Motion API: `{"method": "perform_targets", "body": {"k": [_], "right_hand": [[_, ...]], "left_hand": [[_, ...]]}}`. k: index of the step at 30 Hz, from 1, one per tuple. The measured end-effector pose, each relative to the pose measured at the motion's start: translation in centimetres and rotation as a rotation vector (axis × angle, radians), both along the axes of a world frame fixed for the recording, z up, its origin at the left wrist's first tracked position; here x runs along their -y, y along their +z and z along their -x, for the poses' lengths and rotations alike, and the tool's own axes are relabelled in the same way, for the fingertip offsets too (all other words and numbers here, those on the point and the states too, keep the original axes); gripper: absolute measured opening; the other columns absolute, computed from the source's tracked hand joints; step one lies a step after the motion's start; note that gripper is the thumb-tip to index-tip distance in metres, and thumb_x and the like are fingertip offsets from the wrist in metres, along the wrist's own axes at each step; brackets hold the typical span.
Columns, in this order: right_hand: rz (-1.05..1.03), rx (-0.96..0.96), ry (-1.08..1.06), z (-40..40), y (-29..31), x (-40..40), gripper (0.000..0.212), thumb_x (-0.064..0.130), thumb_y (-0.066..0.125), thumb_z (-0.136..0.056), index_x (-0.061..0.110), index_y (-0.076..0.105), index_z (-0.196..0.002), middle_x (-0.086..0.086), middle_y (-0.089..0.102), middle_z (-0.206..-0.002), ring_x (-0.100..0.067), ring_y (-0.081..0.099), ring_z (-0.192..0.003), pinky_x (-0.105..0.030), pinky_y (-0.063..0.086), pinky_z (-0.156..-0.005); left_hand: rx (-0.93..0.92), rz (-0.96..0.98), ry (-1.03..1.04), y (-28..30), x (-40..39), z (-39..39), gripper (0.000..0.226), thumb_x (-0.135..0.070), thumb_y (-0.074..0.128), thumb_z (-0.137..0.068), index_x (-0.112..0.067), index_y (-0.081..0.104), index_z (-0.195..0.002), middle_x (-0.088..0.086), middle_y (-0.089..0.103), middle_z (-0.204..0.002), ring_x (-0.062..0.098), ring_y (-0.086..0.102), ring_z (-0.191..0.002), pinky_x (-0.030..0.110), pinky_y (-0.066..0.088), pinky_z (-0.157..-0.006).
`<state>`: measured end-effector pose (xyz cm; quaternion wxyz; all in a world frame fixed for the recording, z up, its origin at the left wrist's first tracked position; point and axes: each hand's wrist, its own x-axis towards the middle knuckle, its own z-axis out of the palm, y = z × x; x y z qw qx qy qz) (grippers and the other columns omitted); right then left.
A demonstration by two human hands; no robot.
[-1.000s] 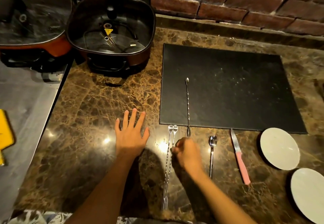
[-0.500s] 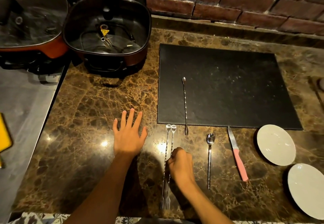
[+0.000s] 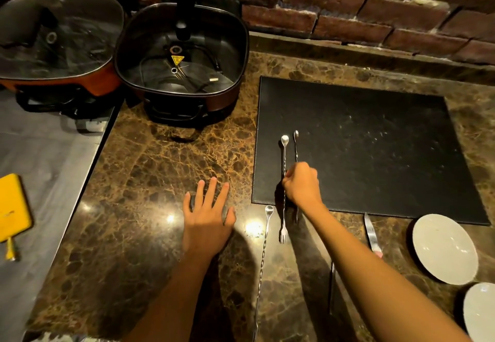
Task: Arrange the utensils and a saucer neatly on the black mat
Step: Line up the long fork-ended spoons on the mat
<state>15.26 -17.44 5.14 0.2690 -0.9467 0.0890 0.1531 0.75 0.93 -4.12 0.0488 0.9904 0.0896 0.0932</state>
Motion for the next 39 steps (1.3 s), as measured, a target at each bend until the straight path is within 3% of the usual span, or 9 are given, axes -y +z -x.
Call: {"method": "perform_targets", "body": {"k": [13,17,20,22,26,29,32,37,39], "right_hand": [[0.086,0.025,0.083,-3.0,-0.1,-0.7,0.013,0.008,0.056,-0.089,-0.002,0.061,-0.083,-0.021,0.058,-0.087,-0.047,0.062,-0.084,-0.041,0.048,-0.062],[-0.035,0.062,0.080,2.1,0.5,-0.3,0.010,0.013,0.062,-0.088,0.004,0.066,-0.083,-0.017,0.068,-0.083,-0.033,0.066,-0.081,-0.035,0.050,-0.067],[-0.048,-0.085,0.147,9.2,-0.3,-0.1,0.009,0.013,0.060,-0.087,0.011,0.062,-0.079,-0.006,0.064,-0.080,-0.026,0.065,-0.081,-0.030,0.044,-0.063],[-0.006,-0.166,0.208,13.3,-0.8,-0.1,0.008,0.018,0.061,-0.088,0.012,0.058,-0.083,-0.005,0.061,-0.085,-0.025,0.062,-0.082,-0.033,0.047,-0.065],[0.034,-0.172,0.234,16.9,-1.3,-0.4,0.010,0.001,0.050,-0.086,0.010,0.051,-0.088,-0.013,0.061,-0.093,-0.030,0.060,-0.084,-0.038,0.044,-0.062],[0.025,-0.156,0.227,17.0,-1.4,-0.5,0.019,-0.007,0.044,-0.083,0.006,0.054,-0.093,-0.015,0.061,-0.095,-0.033,0.059,-0.086,-0.036,0.038,-0.061],[0.016,-0.183,0.217,16.8,-1.5,-0.1,0.015,-0.004,0.042,-0.080,0.010,0.049,-0.080,-0.013,0.061,-0.093,-0.030,0.058,-0.086,-0.035,0.036,-0.060],[-0.060,-0.077,0.192,13.9,-0.3,0.1,0.011,0.005,0.047,-0.081,0.014,0.053,-0.077,-0.002,0.057,-0.077,-0.020,0.056,-0.071,-0.040,0.049,-0.059],[-0.082,-0.009,0.177,10.6,0.3,-0.4,0.011,0.003,0.048,-0.080,0.011,0.055,-0.078,-0.005,0.060,-0.074,-0.024,0.059,-0.071,-0.043,0.052,-0.061]], "left_hand": [[-0.094,0.041,0.022,0.1,-0.2,-0.2,0.061,-0.048,0.040,-0.098,-0.028,0.038,-0.155,0.007,0.036,-0.164,0.030,0.033,-0.152,0.060,0.030,-0.117],[-0.026,0.006,0.018,0.1,-0.1,-0.1,0.058,-0.043,0.044,-0.099,-0.025,0.042,-0.154,0.009,0.039,-0.163,0.031,0.036,-0.150,0.060,0.032,-0.116],[0.019,-0.024,-0.003,-0.1,0.0,0.1,0.056,-0.042,0.042,-0.101,-0.023,0.042,-0.154,0.010,0.039,-0.162,0.032,0.036,-0.150,0.059,0.032,-0.116],[0.019,-0.017,-0.007,-0.2,0.0,0.1,0.056,-0.042,0.041,-0.101,-0.023,0.042,-0.154,0.010,0.039,-0.162,0.032,0.036,-0.150,0.058,0.031,-0.117],[-0.059,0.069,0.032,0.2,0.1,-0.2,0.059,-0.046,0.039,-0.097,-0.028,0.041,-0.154,0.007,0.039,-0.163,0.030,0.034,-0.152,0.058,0.028,-0.118],[-0.106,0.099,0.043,0.4,0.1,-0.3,0.062,-0.050,0.034,-0.096,-0.029,0.040,-0.154,0.005,0.038,-0.163,0.029,0.033,-0.152,0.059,0.027,-0.118],[-0.112,0.111,0.041,0.4,0.0,-0.3,0.062,-0.050,0.033,-0.096,-0.029,0.039,-0.155,0.005,0.037,-0.164,0.029,0.031,-0.153,0.059,0.026,-0.118],[-0.072,0.085,0.034,-0.3,-0.1,-0.2,0.061,-0.047,0.038,-0.097,-0.029,0.039,-0.154,0.005,0.037,-0.164,0.028,0.030,-0.153,0.058,0.023,-0.120],[-0.028,0.052,0.012,-0.8,-0.2,-0.1,0.059,-0.044,0.041,-0.098,-0.027,0.039,-0.155,0.007,0.037,-0.164,0.029,0.030,-0.153,0.058,0.023,-0.121]]}}
